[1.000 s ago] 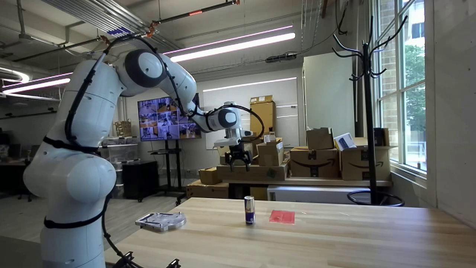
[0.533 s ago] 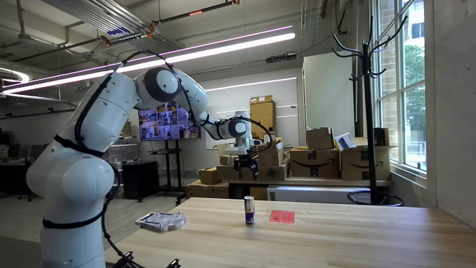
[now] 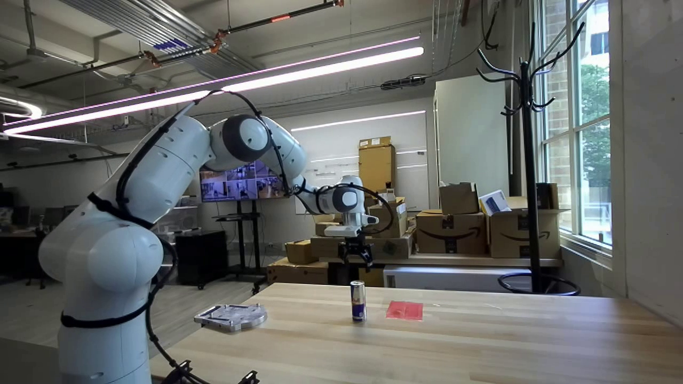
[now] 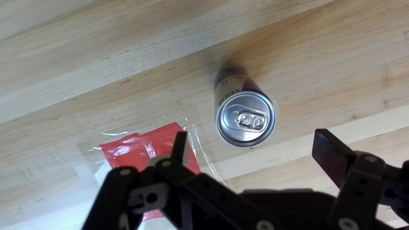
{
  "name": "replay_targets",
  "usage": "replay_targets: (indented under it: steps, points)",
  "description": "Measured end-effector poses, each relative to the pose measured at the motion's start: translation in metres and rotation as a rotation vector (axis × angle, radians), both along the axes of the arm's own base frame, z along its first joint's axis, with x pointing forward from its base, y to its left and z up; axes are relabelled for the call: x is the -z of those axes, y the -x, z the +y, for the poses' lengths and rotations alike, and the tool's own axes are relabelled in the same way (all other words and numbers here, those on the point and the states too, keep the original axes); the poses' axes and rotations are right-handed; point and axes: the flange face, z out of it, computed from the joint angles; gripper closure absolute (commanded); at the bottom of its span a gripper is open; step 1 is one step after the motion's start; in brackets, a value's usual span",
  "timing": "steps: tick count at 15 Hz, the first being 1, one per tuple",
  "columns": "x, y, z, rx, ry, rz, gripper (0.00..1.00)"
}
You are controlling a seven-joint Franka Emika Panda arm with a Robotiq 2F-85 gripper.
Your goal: Put the can on the metal plate
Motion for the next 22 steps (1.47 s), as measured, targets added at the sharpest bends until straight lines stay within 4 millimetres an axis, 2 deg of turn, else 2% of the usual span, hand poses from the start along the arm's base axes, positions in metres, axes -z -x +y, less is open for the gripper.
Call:
replay_targets:
  steps: [7,12,22]
  points:
    - [0.040,-0.002,0.001,-0.003,-0.012,0.045,0.00]
    - [0.047,-0.006,-0.008,0.004,-0.007,0.044,0.00]
    - [0.070,-0.014,-0.005,-0.006,-0.010,0.055,0.00]
